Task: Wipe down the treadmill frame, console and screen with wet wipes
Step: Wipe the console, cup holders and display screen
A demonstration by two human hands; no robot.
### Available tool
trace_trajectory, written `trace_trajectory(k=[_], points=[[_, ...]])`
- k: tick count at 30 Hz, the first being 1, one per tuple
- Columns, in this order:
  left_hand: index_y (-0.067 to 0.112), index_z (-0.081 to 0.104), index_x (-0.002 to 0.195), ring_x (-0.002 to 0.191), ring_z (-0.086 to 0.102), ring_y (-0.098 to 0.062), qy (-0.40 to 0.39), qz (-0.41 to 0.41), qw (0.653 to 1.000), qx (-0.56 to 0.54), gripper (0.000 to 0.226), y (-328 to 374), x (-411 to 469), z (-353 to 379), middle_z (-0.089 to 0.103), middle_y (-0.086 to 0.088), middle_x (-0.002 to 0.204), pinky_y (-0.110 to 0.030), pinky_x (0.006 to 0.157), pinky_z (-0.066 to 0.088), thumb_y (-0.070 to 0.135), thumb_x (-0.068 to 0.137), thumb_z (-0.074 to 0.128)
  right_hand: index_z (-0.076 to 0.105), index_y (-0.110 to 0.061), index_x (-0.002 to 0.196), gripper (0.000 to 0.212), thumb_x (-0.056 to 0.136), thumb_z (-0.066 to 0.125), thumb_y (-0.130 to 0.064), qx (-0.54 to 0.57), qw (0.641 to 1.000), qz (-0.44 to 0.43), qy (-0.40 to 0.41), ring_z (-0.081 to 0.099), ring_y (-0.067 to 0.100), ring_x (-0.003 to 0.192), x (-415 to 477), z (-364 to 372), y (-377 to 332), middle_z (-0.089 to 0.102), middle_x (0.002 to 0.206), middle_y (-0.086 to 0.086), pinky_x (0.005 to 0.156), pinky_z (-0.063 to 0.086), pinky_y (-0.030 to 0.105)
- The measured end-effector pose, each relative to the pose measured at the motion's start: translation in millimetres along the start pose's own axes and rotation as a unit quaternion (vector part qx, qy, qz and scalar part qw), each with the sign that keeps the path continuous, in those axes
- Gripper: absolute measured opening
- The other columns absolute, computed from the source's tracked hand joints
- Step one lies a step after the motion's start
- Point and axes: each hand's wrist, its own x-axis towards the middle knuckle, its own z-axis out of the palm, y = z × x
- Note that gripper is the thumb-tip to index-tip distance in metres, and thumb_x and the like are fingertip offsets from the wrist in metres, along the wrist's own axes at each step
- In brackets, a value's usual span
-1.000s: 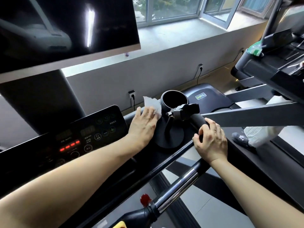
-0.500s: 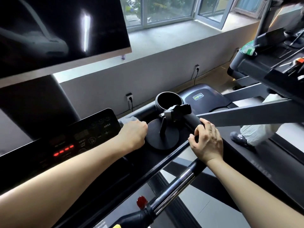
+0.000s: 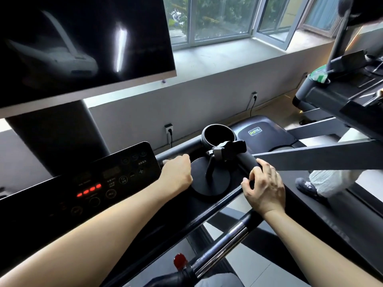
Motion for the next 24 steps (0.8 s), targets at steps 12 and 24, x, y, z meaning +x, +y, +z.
trace_trajectory(k=[12, 24], points=[[0.015, 0.056, 0.095, 0.094, 0.063, -0.03, 0.147, 0.065, 0.981, 0.108, 0.01, 12, 28, -56, 0.065, -0.006, 0.102, -0.033, 0.069, 0.041, 0.024, 0.093, 0.053, 0.053, -0.019, 0.077, 0.021, 0.077, 0.049, -0.04, -0.018, 0.999, 0.013, -0.029, 0.053, 0.034, 0.118, 0, -6, -8, 0.058, 0.13, 0.014, 0.099, 0.043, 0.047], [0.017, 0.065, 0.109, 0.093, 0.067, -0.027, 0.132, 0.073, 0.988, -0.023, 0.024, -10, 83, -5, 0.071, -0.002, 0.096, -0.037, 0.078, 0.051, 0.026, 0.087, 0.061, 0.055, -0.016, 0.081, 0.011, 0.087, 0.063, -0.017, 0.139, 0.988, 0.005, -0.06, 0.059, 0.029, 0.085, 98, -18, -11, 0.055, 0.093, 0.001, 0.073, 0.045, 0.036]])
